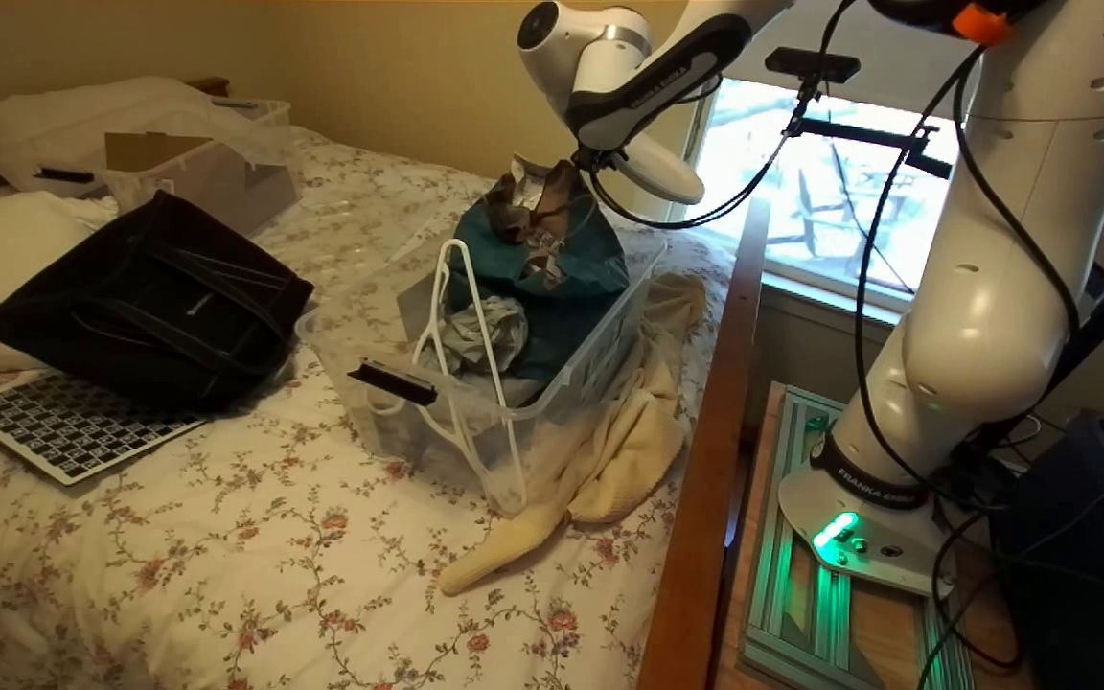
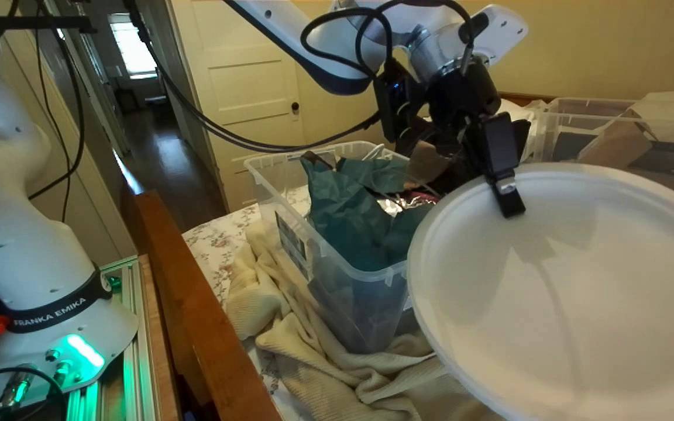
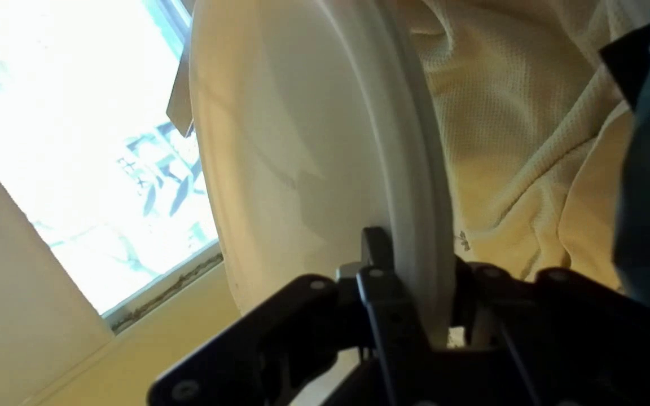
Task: Remove the white plates from the container.
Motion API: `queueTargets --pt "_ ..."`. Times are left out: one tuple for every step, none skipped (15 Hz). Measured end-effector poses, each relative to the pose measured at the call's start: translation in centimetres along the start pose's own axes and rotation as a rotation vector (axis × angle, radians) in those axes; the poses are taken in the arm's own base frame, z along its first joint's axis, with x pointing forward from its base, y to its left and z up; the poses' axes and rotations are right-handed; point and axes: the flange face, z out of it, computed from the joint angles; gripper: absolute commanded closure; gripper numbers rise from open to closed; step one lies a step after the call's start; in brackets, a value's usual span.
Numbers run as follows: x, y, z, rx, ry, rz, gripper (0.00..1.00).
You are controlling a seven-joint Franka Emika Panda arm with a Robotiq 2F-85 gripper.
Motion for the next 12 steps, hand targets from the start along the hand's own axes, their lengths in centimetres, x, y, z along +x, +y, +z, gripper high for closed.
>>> queueTargets --pt "0.2 0.6 1.1 0.007 -0.026 0.005 0.96" --pt "0.4 1.2 2.3 0.011 -0.05 0.009 0.96" --pt "0.7 1.8 3.4 0.011 -0.072 0.014 0.96" --pt "1.0 2.3 4.4 0.01 -0.091 0.017 0.96" --pt "1.3 2.6 5.4 0.01 -0.108 0.018 0.96" --pt "1.5 2.7 6.2 0.013 -0.124 0.02 0.96" --pt "1.8 2.7 7.0 0.016 -0.135 0.022 0.96" --pt "2.1 2.5 7.6 0.021 -0.14 0.023 0.96" --pt "2.5 2.3 8.2 0.029 -0.141 0.026 0.96" --pt "2.9 2.1 8.7 0.038 -0.139 0.025 0.96" --pt "3.2 1.8 9.1 0.049 -0.135 0.024 0.96" --pt "3.5 1.5 9.6 0.063 -0.129 0.025 0.96"
